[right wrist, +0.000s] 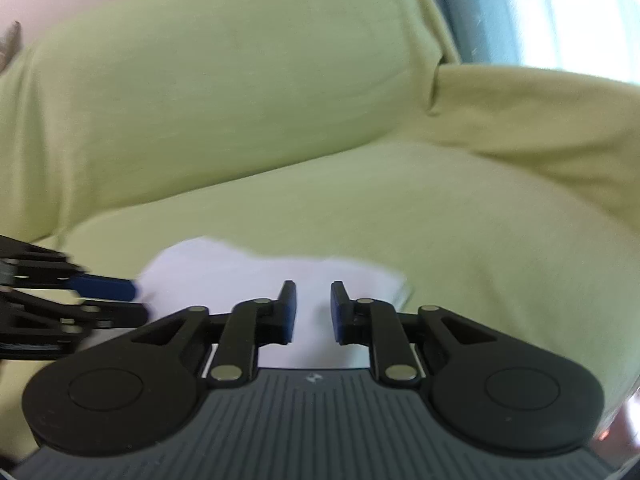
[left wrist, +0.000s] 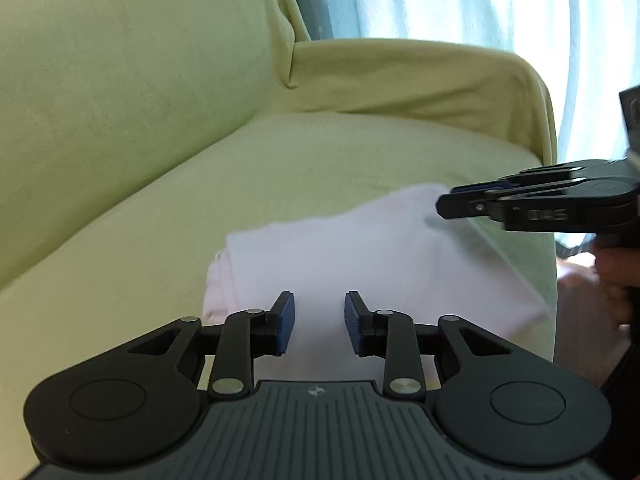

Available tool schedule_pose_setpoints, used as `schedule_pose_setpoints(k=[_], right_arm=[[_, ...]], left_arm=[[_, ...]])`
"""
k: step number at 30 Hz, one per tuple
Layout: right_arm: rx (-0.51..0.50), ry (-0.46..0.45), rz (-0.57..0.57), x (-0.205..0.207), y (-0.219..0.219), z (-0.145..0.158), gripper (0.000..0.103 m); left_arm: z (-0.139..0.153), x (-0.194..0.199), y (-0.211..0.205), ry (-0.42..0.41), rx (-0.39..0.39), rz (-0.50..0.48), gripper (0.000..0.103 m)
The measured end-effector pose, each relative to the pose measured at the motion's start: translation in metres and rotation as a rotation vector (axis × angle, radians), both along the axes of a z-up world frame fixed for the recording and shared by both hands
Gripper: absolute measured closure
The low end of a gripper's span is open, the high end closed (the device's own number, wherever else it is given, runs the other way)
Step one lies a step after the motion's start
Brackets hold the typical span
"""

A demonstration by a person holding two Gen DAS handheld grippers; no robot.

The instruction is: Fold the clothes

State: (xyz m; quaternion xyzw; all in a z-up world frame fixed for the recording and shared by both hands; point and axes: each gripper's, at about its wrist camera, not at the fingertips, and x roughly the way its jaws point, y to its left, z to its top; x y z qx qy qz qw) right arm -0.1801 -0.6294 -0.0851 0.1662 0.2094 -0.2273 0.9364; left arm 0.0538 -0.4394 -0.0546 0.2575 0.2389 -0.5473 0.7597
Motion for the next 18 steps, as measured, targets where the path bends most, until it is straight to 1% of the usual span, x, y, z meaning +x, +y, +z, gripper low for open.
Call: schedule_pose_setpoints(k=[3,4,7,10,13,18], right_arm=[[0.013,0.022,0.015,-0.006,0.010,-0.004,0.087],[0.012,0.032,0.016,-0.007,0.012,-0.005,0.087],[0.010,0.064,0.020,-0.011,0.018,-0.009,0.087],[0.008,0.095,0.023,-0.016,0.024,-0.014,0.088],[0.003,0.125,0.025,-0.020,0.029,-0.018,0.090],[-0.052,0.152,0.010,-0.029,0.036,-0.020,0.090]], left_arm=[[-0.011,0.002,0.008,0.009,0.026,0.015,0.070],[-0.013,0.004,0.010,0.014,0.021,0.021,0.066],[-0.014,0.011,0.017,0.041,-0.006,0.035,0.063],[-0.014,0.011,0.022,0.030,-0.010,0.042,0.058],[-0.014,0.017,0.026,0.040,-0.016,0.053,0.058],[-0.013,0.023,0.035,0.023,-0.004,0.089,0.058]])
